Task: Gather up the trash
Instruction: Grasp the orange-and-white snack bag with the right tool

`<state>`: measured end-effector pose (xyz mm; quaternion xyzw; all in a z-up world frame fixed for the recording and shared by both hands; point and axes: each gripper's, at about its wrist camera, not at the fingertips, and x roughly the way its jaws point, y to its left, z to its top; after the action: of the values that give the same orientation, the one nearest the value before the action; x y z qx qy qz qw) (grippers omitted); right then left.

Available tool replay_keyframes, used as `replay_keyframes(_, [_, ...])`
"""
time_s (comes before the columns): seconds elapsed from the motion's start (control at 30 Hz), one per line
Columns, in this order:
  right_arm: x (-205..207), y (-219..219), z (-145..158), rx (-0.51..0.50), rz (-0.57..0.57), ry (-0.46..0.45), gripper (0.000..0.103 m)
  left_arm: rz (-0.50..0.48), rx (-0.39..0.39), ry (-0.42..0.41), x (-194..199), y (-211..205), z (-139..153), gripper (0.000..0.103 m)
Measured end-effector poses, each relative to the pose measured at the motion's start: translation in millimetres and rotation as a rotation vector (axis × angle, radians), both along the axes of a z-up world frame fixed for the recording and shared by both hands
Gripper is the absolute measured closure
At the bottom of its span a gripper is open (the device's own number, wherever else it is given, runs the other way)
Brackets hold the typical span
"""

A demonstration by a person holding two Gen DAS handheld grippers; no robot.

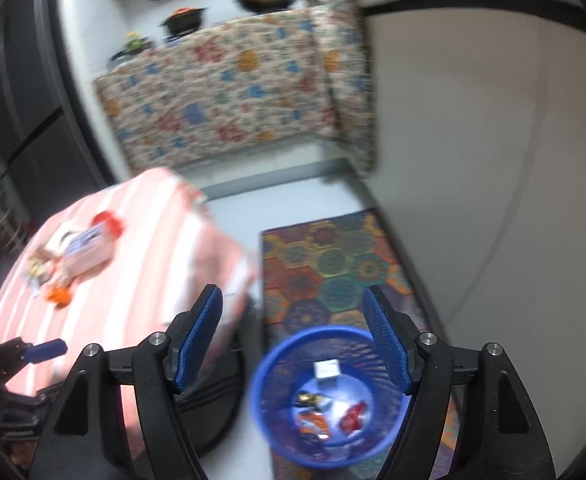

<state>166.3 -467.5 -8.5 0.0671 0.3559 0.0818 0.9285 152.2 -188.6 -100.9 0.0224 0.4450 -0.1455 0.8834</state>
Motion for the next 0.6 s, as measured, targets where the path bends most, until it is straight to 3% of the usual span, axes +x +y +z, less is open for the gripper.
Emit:
replay_keyframes(0.17, [1.4, 91.9, -7.3, -0.029, 0.216, 0.006, 0.028, 0.161, 0.068, 0.023, -9.0, 80.4, -12.3, 0.031])
replay_keyframes(0.33, [-2.6, 187.8, -31.3, -0.092, 0.443, 0.046, 0.028, 0.287, 0.084, 0.009, -9.6, 140.4, -17.6, 0.031])
replay_keyframes(0.4, [-2.4, 213.4, -40.8, -0.107, 0.502, 0.069, 0.028, 0.317, 0.08, 0.002, -5.9, 159.1, -17.3, 0.031])
replay_keyframes(0.6, [13.8, 251.1, -63.0, -0.084, 0.54, 0.143, 0.028, 0.37, 0.1, 0.004, 5.2, 192.1, -22.6, 0.012])
